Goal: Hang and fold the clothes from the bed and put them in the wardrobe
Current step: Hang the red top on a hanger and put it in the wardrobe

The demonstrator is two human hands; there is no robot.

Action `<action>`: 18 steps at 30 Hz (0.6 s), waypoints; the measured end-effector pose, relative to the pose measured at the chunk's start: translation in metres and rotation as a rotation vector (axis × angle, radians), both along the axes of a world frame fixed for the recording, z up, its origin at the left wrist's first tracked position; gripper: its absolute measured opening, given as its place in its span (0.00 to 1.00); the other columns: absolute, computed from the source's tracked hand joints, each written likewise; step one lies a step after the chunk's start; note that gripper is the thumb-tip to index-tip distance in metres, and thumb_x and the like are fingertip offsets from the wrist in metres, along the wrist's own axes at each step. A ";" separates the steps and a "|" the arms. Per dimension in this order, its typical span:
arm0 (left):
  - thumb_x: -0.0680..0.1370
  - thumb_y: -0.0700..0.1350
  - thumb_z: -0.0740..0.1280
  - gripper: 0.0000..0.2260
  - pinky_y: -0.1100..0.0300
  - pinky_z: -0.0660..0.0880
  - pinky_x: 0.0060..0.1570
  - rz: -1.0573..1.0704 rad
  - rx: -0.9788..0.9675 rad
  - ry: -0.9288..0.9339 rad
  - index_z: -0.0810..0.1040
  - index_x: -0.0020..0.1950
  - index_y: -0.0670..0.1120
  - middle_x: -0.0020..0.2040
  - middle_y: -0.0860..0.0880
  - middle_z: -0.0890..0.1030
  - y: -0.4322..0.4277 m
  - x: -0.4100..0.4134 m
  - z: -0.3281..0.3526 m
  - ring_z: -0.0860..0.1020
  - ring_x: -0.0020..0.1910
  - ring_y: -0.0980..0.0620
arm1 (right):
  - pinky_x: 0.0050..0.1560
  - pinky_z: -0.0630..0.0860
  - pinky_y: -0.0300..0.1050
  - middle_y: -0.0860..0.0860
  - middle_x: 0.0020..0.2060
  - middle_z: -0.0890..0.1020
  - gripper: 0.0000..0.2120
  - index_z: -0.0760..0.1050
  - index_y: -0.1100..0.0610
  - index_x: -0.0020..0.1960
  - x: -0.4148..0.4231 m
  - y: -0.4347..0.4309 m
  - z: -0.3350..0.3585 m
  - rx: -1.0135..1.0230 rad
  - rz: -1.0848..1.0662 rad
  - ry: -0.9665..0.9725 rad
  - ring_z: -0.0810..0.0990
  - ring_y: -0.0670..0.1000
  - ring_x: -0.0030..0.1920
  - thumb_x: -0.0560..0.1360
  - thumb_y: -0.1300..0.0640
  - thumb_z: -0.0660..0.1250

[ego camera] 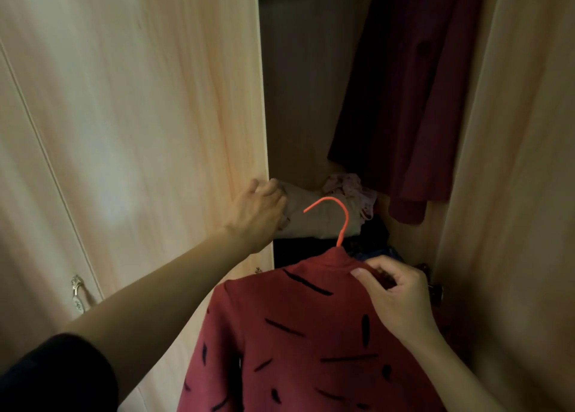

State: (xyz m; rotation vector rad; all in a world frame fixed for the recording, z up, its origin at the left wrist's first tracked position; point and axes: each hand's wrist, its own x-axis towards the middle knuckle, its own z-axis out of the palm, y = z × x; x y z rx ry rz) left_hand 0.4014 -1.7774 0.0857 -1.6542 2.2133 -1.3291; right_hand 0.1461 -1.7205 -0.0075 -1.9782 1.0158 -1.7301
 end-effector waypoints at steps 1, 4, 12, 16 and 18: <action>0.80 0.50 0.58 0.19 0.48 0.63 0.66 0.015 0.003 -0.003 0.71 0.68 0.44 0.66 0.46 0.74 0.003 -0.004 0.001 0.63 0.73 0.45 | 0.34 0.77 0.43 0.45 0.31 0.82 0.07 0.82 0.53 0.36 -0.001 0.003 -0.001 0.006 0.004 -0.005 0.82 0.46 0.34 0.72 0.61 0.74; 0.78 0.48 0.59 0.21 0.50 0.64 0.66 0.026 0.007 0.010 0.71 0.70 0.42 0.67 0.46 0.74 0.021 -0.009 0.002 0.64 0.73 0.45 | 0.34 0.78 0.44 0.45 0.32 0.83 0.07 0.82 0.53 0.37 -0.004 0.014 0.000 0.021 0.011 -0.031 0.82 0.46 0.34 0.72 0.61 0.74; 0.70 0.44 0.53 0.24 0.52 0.70 0.58 -0.209 -0.052 0.113 0.80 0.60 0.42 0.57 0.45 0.80 0.101 0.002 -0.005 0.74 0.64 0.45 | 0.36 0.79 0.42 0.44 0.33 0.84 0.06 0.83 0.54 0.38 0.011 0.069 0.012 0.028 0.003 -0.053 0.83 0.45 0.36 0.71 0.63 0.75; 0.72 0.43 0.52 0.24 0.50 0.70 0.59 -0.260 -0.063 0.144 0.76 0.64 0.39 0.59 0.44 0.79 0.151 0.018 -0.009 0.73 0.66 0.45 | 0.37 0.80 0.45 0.45 0.33 0.84 0.04 0.83 0.54 0.39 0.028 0.114 0.013 0.012 0.011 -0.027 0.84 0.47 0.36 0.71 0.61 0.75; 0.73 0.43 0.51 0.26 0.50 0.71 0.60 -0.262 -0.047 0.175 0.75 0.66 0.39 0.61 0.44 0.79 0.174 0.027 -0.011 0.72 0.68 0.45 | 0.37 0.81 0.49 0.45 0.33 0.84 0.04 0.83 0.54 0.39 0.036 0.136 0.012 0.008 -0.002 -0.022 0.84 0.48 0.36 0.71 0.61 0.75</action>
